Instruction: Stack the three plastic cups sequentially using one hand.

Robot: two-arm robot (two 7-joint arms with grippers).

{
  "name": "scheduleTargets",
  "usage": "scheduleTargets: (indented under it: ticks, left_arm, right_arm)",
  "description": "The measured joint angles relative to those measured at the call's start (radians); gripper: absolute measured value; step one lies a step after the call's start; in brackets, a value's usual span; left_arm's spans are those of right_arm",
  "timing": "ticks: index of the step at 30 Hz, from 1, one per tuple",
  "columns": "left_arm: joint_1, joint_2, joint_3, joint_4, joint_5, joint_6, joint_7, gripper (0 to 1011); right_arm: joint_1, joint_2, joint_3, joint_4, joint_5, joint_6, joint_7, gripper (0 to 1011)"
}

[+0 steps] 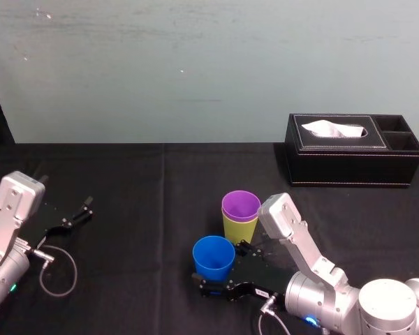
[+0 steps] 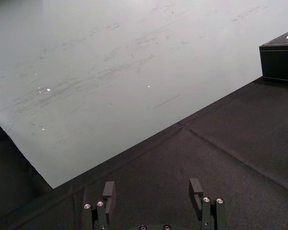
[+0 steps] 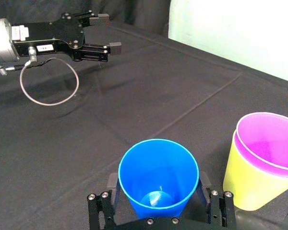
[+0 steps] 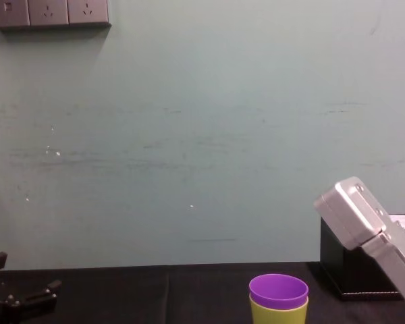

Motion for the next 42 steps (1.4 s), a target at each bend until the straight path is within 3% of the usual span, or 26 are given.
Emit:
scheduleTargets:
  ticks: [20, 32, 42]
  left_arm:
    - [0.000, 0.000, 0.000, 0.000, 0.000, 0.000, 0.000, 1000]
    - [0.000, 0.000, 0.000, 0.000, 0.000, 0.000, 0.000, 1000]
    - [0.000, 0.000, 0.000, 0.000, 0.000, 0.000, 0.000, 1000]
  right_arm:
    - [0.005, -0.003, -0.001, 0.007, -0.005, 0.004, 0.002, 998]
    - [0.004, -0.002, -0.001, 0.006, -0.005, 0.003, 0.002, 750]
    - [0.002, 0.001, 0.000, 0.000, -0.005, 0.002, 0.002, 722]
